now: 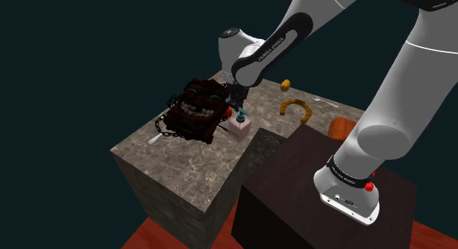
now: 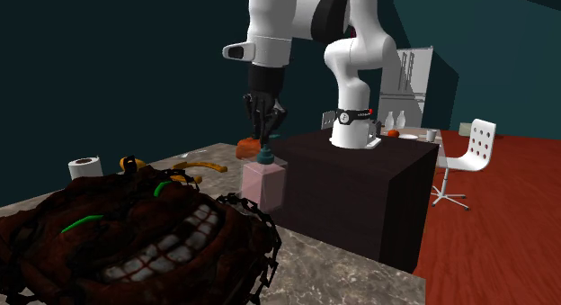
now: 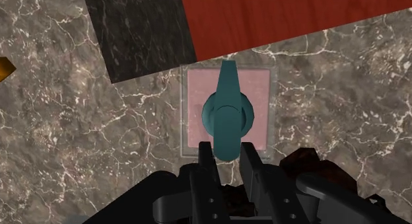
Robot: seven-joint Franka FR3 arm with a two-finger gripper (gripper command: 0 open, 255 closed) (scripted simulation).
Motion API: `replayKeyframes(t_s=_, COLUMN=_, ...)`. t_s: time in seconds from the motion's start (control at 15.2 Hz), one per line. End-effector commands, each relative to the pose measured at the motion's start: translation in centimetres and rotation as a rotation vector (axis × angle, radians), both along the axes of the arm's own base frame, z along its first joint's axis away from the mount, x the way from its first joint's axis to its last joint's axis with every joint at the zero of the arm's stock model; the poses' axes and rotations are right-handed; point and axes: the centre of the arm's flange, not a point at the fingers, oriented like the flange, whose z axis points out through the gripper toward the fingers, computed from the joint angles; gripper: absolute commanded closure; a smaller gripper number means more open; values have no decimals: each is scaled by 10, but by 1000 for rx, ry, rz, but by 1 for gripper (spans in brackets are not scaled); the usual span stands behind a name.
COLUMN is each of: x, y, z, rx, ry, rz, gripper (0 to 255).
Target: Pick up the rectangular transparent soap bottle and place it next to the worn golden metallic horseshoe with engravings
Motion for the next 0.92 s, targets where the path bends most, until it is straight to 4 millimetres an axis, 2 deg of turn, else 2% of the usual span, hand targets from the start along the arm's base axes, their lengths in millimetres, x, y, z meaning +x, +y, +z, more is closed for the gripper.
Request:
replayKeyframes(t_s=0.0, x=0, y=-1, z=11, rx=0, ry=0, rz=0, gripper=255)
replayKeyframes(t_s=0.86, x=0, y=-1, z=80, rx=0, ry=0, rz=0, gripper=255)
